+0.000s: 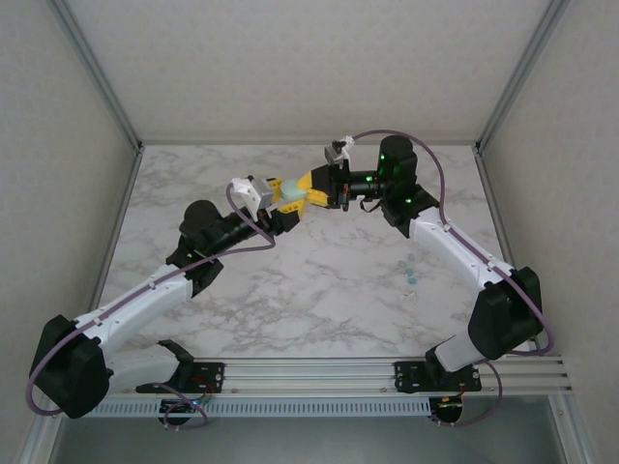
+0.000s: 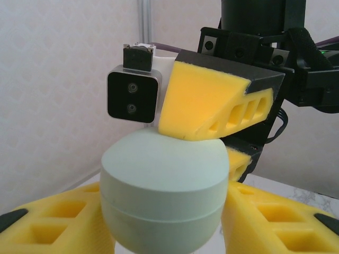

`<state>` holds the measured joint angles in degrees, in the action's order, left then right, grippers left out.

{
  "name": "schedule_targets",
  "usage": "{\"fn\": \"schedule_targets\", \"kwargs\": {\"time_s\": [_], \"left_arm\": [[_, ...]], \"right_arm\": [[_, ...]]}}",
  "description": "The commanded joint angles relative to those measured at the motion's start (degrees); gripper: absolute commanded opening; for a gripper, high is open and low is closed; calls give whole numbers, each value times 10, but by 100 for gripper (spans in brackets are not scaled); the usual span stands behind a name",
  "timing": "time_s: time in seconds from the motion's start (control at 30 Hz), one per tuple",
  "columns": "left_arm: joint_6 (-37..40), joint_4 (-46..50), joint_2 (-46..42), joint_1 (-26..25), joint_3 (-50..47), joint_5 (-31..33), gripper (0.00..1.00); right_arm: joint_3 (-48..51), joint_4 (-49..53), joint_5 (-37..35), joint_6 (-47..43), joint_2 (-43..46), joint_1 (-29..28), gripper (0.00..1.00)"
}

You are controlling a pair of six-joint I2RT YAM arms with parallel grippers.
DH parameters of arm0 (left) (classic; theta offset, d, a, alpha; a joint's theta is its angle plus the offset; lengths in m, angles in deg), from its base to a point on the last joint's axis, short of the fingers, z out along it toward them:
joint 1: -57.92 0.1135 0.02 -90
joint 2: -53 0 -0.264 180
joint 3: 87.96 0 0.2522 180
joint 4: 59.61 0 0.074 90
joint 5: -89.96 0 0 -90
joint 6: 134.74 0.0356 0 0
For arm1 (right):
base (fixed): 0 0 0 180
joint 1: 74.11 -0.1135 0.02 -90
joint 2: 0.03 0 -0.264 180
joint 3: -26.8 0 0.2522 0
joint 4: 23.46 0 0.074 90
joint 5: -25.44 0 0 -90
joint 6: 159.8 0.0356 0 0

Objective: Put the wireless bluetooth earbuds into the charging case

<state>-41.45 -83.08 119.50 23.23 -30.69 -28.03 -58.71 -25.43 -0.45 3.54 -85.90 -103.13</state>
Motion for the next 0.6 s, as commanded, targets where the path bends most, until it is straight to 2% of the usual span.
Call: {"fn": "schedule_targets", "kwargs": {"time_s": [0.0, 0.13, 0.57], "left_arm": [[6, -2, -2, 3, 18, -9, 50], [-3, -12, -1, 3, 20, -9, 50], [-9, -17, 0, 3, 22, -6, 51]], "right_arm": [[4, -27, -1, 4, 18, 3, 15], [3, 10, -7, -21, 20, 3, 15], [5, 14, -7, -28, 20, 3, 15]]}}
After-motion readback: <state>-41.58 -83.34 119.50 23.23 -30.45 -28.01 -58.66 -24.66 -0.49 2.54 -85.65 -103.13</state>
